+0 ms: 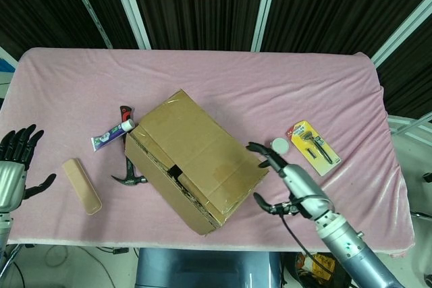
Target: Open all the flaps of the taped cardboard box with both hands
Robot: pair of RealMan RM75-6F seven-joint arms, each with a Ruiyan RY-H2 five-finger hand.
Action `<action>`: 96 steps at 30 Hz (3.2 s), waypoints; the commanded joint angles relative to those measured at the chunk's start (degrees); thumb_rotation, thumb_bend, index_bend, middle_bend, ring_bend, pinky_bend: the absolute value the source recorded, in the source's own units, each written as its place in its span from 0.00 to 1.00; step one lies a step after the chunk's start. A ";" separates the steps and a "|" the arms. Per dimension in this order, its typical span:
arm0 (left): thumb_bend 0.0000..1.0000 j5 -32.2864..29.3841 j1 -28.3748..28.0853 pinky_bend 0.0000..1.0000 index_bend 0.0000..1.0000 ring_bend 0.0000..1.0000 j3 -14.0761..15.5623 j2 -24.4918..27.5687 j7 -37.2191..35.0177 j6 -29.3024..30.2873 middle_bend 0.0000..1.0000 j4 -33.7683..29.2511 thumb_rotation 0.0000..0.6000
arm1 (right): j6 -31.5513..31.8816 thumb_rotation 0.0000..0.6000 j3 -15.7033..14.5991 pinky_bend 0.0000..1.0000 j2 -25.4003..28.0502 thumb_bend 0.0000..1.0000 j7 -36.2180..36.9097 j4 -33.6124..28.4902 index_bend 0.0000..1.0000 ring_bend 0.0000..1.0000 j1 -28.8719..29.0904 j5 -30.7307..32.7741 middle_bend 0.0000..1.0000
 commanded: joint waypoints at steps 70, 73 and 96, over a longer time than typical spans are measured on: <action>0.15 -39.57 -47.13 0.00 0.00 0.00 -5.66 -5.80 48.44 -30.71 0.00 -24.14 1.00 | 33.15 1.00 -12.19 0.24 -14.20 0.45 -5.17 39.01 0.00 0.05 -1.77 3.65 0.09; 0.15 -40.17 -47.14 0.00 0.00 0.00 -5.38 -4.81 47.90 -30.61 0.00 -25.66 1.00 | 33.22 1.00 -12.21 0.24 -14.15 0.45 -4.90 39.08 0.00 0.05 -1.68 3.95 0.09; 0.22 -35.32 -50.31 0.00 0.00 0.00 -4.77 -7.41 48.82 -25.71 0.00 -20.58 1.00 | 33.84 1.00 -13.00 0.24 -14.04 0.45 -4.34 38.75 0.00 0.05 -1.20 4.41 0.09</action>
